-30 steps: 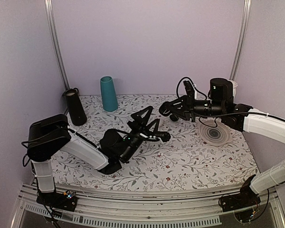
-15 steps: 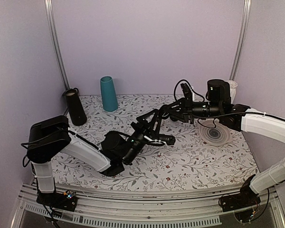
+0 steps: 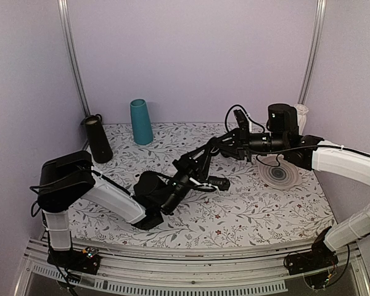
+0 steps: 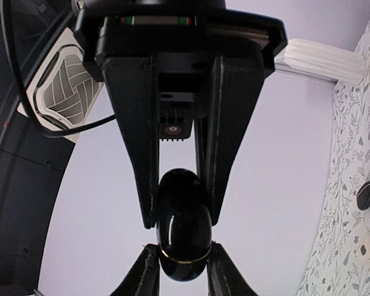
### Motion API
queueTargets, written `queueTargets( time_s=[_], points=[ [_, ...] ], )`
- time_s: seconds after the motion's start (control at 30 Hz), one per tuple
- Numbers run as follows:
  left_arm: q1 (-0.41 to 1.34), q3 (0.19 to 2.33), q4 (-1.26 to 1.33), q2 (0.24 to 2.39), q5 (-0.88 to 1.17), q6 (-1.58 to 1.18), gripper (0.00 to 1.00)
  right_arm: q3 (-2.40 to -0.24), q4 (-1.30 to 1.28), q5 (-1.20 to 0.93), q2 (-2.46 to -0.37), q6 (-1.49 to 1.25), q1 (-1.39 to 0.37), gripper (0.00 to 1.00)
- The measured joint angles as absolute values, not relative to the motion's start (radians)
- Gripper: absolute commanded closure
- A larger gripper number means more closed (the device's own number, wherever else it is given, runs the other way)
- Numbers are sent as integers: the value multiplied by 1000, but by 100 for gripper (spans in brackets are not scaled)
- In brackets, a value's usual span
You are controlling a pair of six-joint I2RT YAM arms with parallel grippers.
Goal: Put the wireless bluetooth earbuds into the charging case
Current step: Pass from the right arm to the left
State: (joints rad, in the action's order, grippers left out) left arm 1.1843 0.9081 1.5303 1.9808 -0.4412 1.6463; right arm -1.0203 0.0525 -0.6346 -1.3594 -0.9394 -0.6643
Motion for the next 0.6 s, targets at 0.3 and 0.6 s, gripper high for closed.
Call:
queueTargets(
  time_s=[0.3,0.6],
  points=[
    [1185,908,1530,1981,-436,1639,93,-1021,54,-654,-1367,-947,-664,96],
    [1185,908,1528,1980,-435,1618,100,-1022,54,-657,-1369,-954,-661,51]
  ],
)
